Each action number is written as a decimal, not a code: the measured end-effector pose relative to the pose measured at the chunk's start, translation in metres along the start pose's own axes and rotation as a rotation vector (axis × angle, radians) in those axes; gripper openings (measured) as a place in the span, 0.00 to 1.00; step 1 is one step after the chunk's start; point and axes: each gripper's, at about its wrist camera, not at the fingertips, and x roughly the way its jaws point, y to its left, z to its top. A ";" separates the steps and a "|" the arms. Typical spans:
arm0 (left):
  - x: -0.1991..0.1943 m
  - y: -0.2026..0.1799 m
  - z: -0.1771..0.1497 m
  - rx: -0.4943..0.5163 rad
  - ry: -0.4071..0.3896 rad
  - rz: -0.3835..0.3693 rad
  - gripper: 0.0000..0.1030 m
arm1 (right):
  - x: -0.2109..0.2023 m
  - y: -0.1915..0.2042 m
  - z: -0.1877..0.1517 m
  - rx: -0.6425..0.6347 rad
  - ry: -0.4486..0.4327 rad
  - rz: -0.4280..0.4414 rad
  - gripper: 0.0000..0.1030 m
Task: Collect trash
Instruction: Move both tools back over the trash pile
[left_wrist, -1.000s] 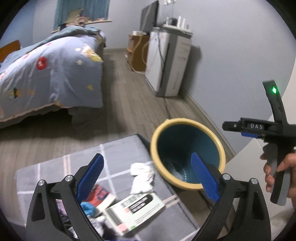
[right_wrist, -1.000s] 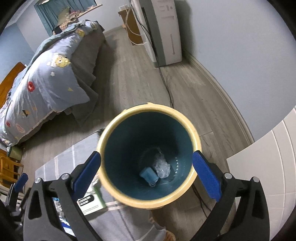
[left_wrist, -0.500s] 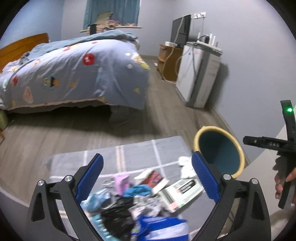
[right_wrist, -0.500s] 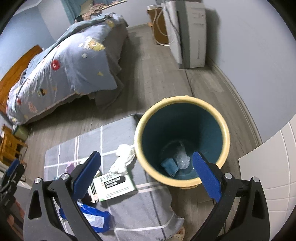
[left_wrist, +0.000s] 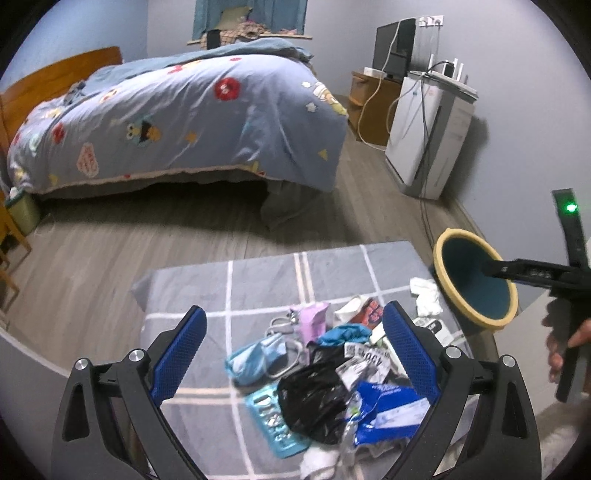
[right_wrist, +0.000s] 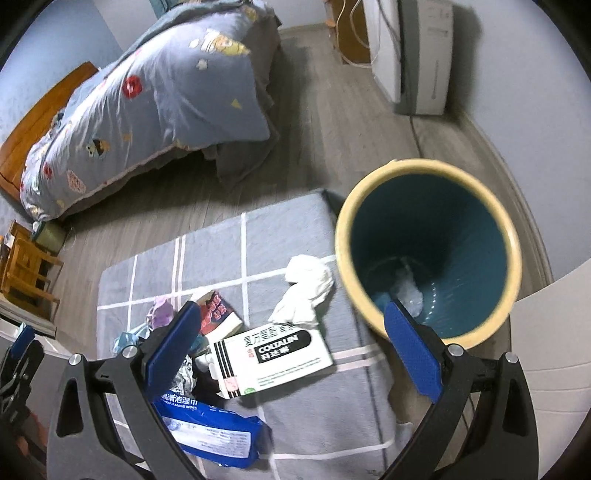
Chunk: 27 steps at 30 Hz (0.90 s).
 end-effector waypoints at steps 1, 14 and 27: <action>0.000 0.003 -0.003 -0.007 0.001 -0.002 0.92 | 0.006 0.004 0.000 -0.004 0.012 0.006 0.94; 0.051 0.028 -0.045 -0.074 0.167 -0.020 0.92 | 0.051 0.009 0.017 0.011 0.079 -0.010 0.94; 0.094 0.017 -0.063 -0.045 0.313 -0.052 0.85 | 0.114 0.016 0.024 -0.081 0.186 -0.112 0.94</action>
